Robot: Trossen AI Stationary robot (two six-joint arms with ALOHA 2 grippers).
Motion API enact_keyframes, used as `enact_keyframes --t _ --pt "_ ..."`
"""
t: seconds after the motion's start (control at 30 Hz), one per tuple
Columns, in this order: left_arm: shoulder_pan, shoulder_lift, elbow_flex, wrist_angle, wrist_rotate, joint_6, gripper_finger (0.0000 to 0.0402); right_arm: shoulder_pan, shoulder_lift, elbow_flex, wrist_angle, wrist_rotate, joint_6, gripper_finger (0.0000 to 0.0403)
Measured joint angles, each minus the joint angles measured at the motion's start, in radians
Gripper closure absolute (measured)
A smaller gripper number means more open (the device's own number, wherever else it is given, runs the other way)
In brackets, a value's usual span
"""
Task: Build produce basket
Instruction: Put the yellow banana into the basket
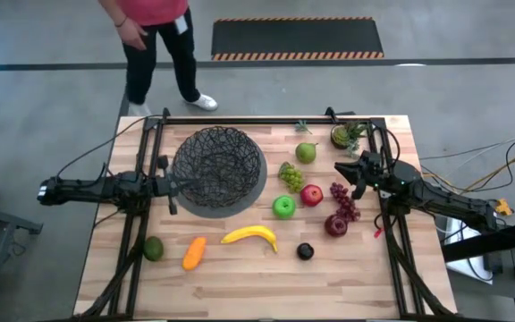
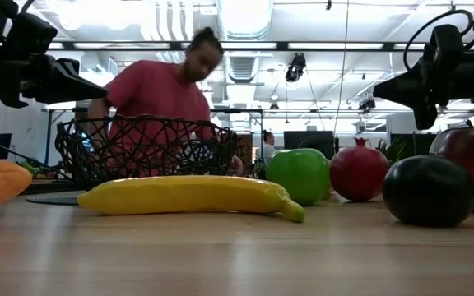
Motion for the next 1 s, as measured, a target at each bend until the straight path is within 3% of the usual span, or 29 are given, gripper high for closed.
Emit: enact_keyframes --t 0.1,0.27,0.33,0.57,0.83,1.0 --pt "0.000 0.001 0.000 0.078 -0.001 -0.046 0.0402 0.000 0.000 0.000 0.000 0.000 0.001 0.0364" --pt "0.000 0.023 0.000 0.354 0.023 -0.374 0.0401 0.000 0.000 0.000 0.000 0.000 0.001 0.0364" --pt "0.000 0.032 0.000 0.470 0.023 -0.436 0.0401 0.000 0.000 0.000 0.004 0.000 -0.002 0.0364" --pt "0.000 0.061 0.000 0.751 0.034 -0.484 0.0402 0.000 0.000 0.000 0.116 0.003 -0.102 0.0364" --pt "0.000 0.164 0.003 1.051 0.133 -0.423 0.0401 0.000 0.099 0.000 0.530 -0.001 -0.220 0.0364" --pt "0.000 0.277 0.065 1.113 0.151 -0.447 0.0401 0.000 0.227 0.000 0.748 -0.050 -0.274 0.0364"
